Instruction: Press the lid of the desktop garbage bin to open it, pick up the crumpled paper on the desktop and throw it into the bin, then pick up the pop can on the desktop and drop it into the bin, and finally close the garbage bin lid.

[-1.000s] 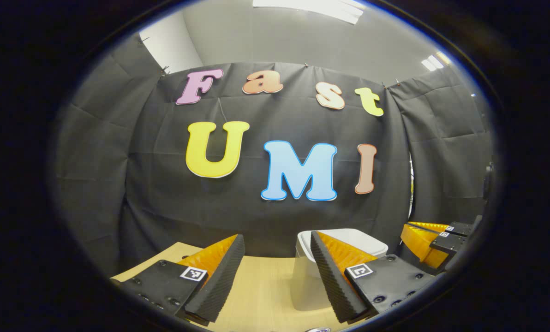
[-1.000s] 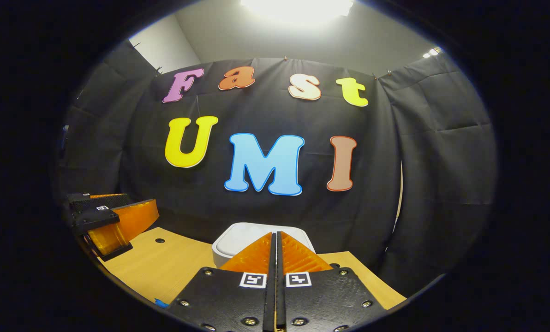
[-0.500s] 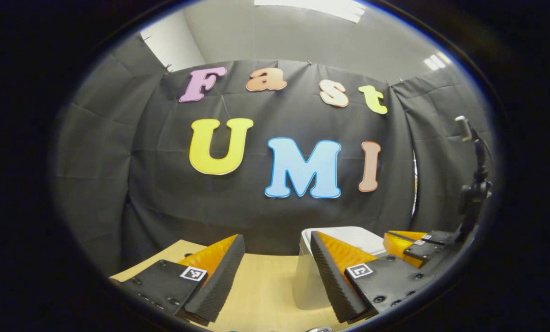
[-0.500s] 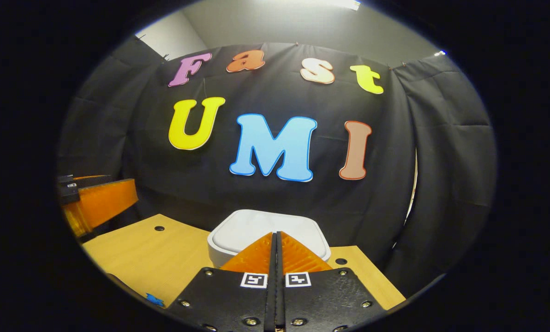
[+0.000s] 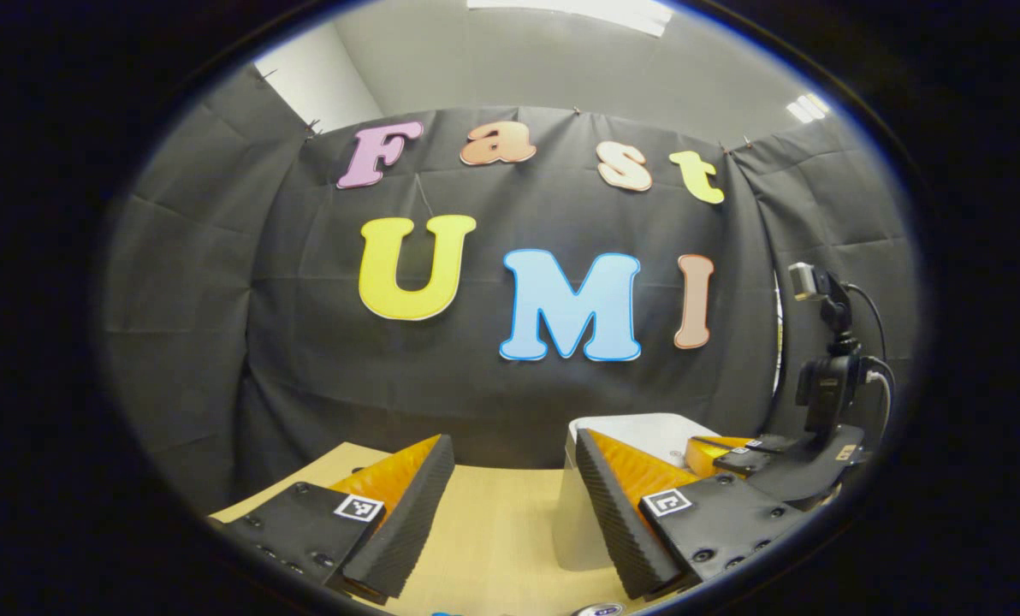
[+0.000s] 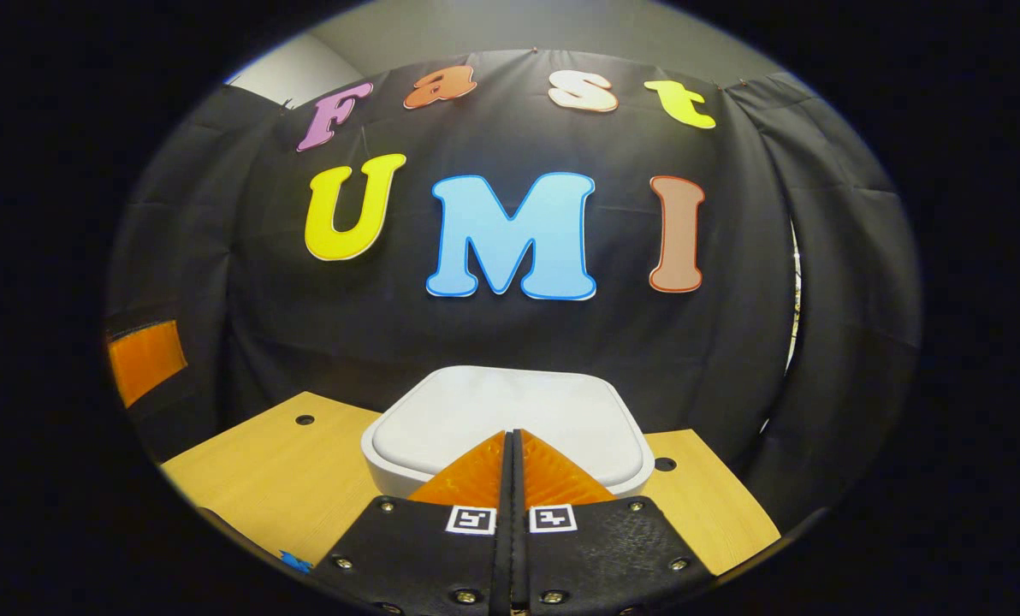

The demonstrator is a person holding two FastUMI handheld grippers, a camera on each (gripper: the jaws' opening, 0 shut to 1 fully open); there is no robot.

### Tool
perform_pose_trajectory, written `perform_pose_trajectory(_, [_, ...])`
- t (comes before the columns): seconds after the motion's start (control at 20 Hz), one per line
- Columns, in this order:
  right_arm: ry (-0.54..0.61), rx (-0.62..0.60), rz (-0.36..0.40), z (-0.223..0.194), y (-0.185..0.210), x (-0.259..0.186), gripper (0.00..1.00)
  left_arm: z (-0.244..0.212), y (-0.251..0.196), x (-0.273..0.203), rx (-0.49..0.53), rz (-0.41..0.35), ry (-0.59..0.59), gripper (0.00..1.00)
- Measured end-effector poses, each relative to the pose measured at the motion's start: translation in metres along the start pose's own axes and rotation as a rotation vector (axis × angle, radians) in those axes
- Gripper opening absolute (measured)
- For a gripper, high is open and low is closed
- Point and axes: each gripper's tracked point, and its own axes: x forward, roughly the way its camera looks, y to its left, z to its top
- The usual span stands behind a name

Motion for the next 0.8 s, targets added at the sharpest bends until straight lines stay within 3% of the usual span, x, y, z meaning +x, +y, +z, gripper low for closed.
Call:
perform_pose_trajectory(0.05, [-0.01,-0.003,0.004,-0.001,-0.0002,0.0015,0.0,-0.0005,-0.0001,0.0003,-0.001,0.001,0.004,0.92])
perform_pose_trajectory(0.2, [-0.003,-0.033,0.029,-0.0017,0.0007,0.0011,0.0,-0.0016,0.0001,0.0005,-0.001,0.008,0.009,0.96])
perform_pose_trajectory(0.55, [0.004,0.03,0.065,-0.0065,-0.0002,0.0021,0.01,-0.0041,-0.002,-0.0016,-0.01,0.015,0.019,0.96])
perform_pose_trajectory(0.8, [-0.02,-0.006,0.035,0.0023,-0.0018,0.0012,0.01,0.0012,-0.0006,-0.0076,-0.009,0.018,0.011,0.96])
